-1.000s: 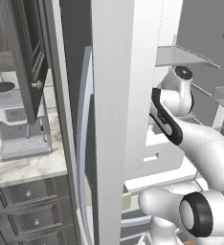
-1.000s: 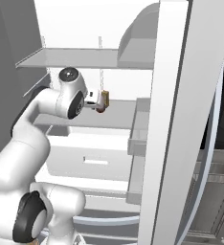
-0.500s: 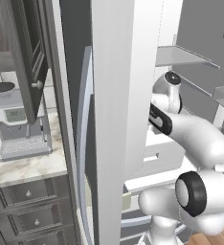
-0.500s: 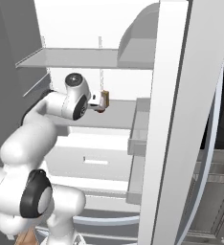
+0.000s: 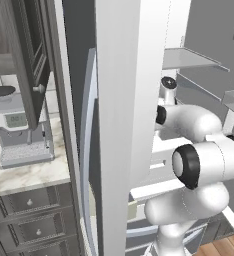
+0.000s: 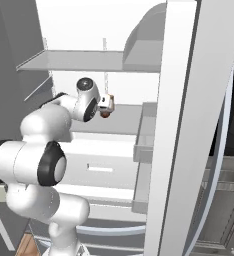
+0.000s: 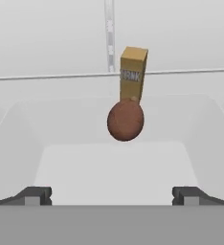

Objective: Pick the egg and butter from the fridge and place them by the bowl for mixing.

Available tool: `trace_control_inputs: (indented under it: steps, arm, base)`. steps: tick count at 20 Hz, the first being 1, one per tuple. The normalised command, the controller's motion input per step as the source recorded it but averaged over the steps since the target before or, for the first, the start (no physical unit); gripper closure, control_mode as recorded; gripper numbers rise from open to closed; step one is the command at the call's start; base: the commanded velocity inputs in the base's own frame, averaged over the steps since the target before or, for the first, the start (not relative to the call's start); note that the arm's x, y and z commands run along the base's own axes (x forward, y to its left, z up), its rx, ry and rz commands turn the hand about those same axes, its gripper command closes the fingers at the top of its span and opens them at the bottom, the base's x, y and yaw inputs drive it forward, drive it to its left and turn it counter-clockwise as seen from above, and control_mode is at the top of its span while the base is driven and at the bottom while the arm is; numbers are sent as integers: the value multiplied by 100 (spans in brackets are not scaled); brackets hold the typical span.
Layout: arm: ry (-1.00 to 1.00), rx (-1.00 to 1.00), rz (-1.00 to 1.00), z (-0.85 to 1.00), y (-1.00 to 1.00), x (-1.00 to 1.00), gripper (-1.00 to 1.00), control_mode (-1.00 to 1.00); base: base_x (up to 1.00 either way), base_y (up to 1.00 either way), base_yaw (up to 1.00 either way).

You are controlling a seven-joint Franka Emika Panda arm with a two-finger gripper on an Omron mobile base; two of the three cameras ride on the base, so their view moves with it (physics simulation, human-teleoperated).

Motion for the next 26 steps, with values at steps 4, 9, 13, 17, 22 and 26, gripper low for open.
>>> trace_control_inputs:
  steps: [4,9,13,17,22,26]
  arm:
    - [0,0,0,-21,0,74,-100,-100]
    - [0,0,0,-26,0,62,-100,-100]
    - [0,0,0,-29,0,56,-100,-100]
    - [0,0,0,-34,0,49,-100,-100]
    - [0,0,0,-25,0,37,-100,-100]
    - [1,0,0,-3,0,7,-100,-100]
  base:
    - [0,0,0]
    - [0,0,0]
    - [0,0,0]
    - [0,0,0]
    - [0,0,0]
    - [0,0,0]
